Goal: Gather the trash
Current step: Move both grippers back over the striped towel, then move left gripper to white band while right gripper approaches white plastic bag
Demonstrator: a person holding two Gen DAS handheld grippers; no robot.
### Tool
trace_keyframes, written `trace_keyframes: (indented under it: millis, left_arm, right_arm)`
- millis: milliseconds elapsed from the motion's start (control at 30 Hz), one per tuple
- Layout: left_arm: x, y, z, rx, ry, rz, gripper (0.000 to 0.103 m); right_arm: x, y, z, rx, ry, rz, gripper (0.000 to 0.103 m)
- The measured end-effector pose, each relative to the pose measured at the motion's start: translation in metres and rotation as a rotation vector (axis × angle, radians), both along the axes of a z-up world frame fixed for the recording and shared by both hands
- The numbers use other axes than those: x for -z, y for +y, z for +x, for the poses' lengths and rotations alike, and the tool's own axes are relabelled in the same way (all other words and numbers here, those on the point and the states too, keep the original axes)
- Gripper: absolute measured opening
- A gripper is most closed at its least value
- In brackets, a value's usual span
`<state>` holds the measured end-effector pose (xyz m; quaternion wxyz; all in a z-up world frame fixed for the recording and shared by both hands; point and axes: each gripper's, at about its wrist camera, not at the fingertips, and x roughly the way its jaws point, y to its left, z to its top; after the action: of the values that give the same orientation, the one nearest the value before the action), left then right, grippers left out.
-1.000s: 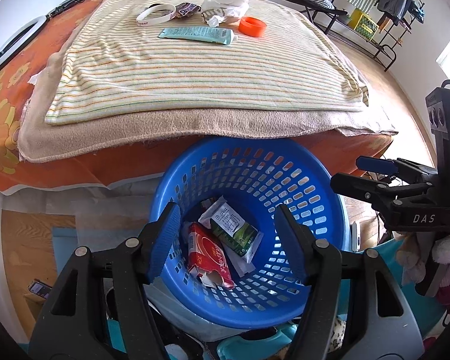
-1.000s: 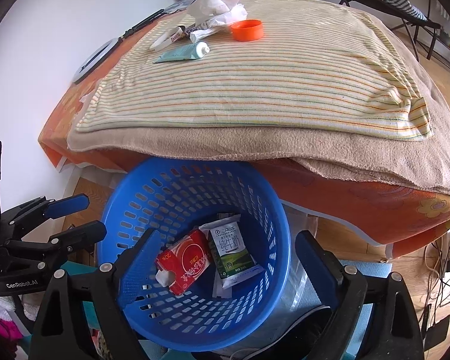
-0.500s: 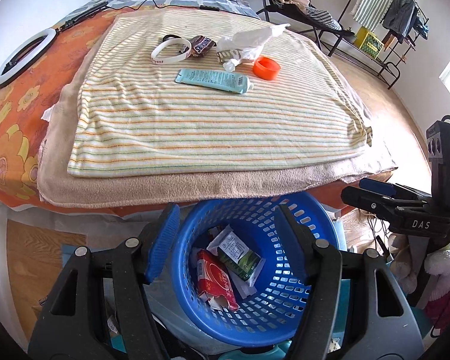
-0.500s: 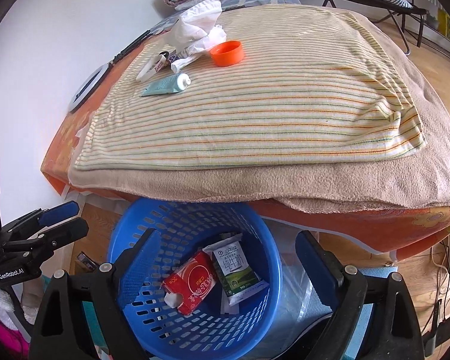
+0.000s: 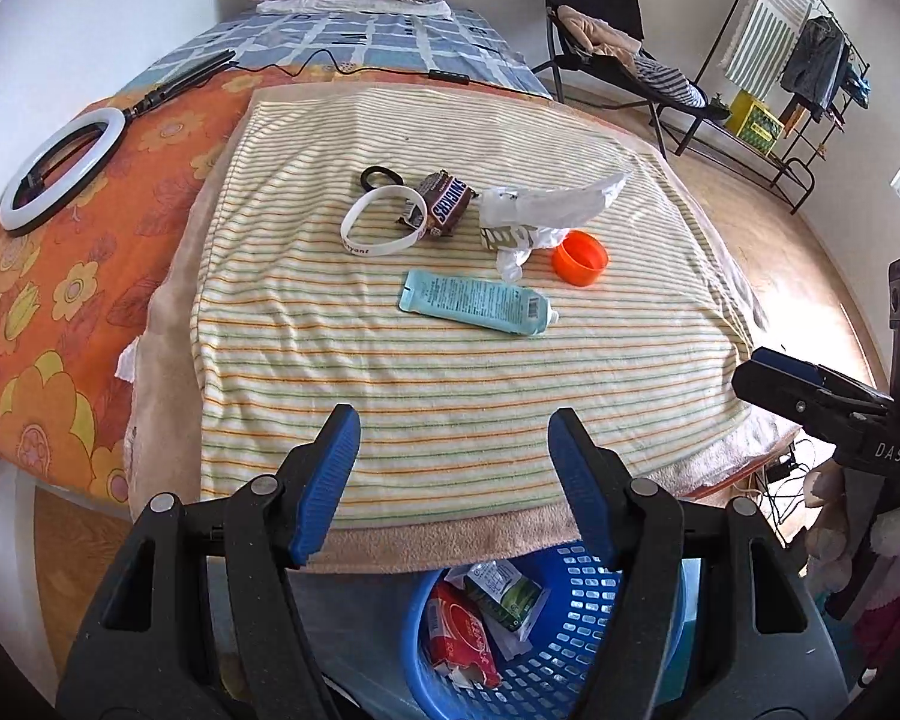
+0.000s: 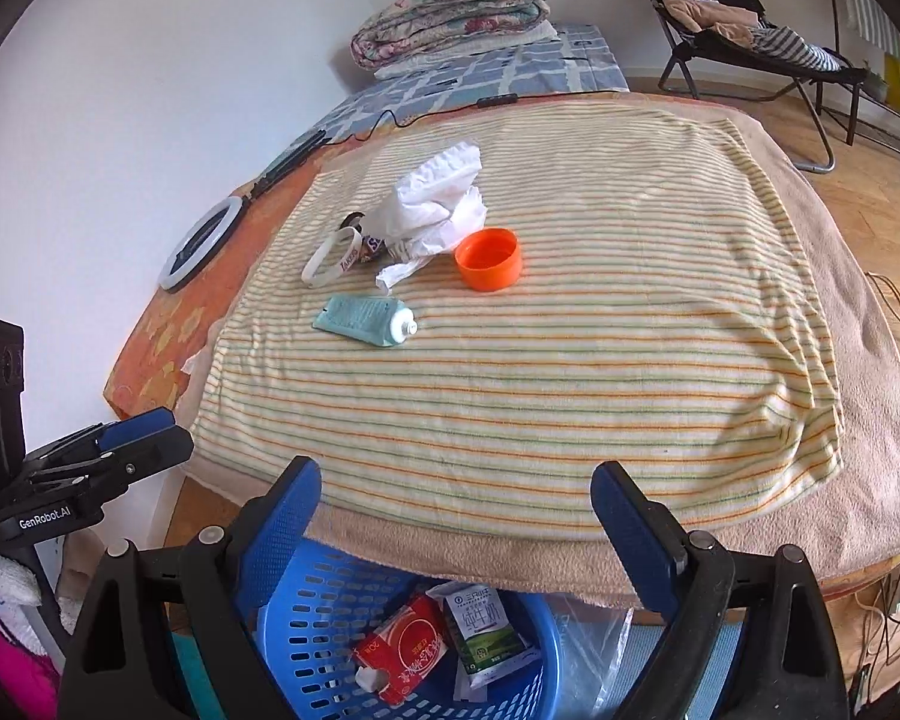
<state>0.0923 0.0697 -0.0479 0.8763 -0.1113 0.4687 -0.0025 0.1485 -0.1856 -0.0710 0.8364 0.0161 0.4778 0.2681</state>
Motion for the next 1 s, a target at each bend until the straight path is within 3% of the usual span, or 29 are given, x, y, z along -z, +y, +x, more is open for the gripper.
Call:
trace_keyframes:
  millis: [133,300,533,900,1000]
  left_arm:
    - [0.004,0.016,0.029,-0.017,0.016,0.032,0.067]
    - [0.011,0.04,0.063,-0.054,0.016,0.01,0.067]
    - [0.029,0.068,0.104,-0.115,0.047,-0.057,0.063]
    - [0.055,0.088,0.149,-0.15,0.08,-0.056,0.058]
    - [0.063,0.089,0.158,-0.149,0.098,-0.047,0.05]
  right_arm:
    - [-0.014,0.013,0.024,-0.006,-0.027,0.032,0.093]
    - [-0.019,0.037,0.055,-0.023,-0.043,0.046,0.093]
    - [0.0,0.072,0.087,-0.063,-0.052,-0.019,0.093]
    - [0.027,0.104,0.129,-0.055,-0.051,-0.093,0.093]
    - [0.034,0.112,0.137,-0.057,-0.066,-0.121,0.093]
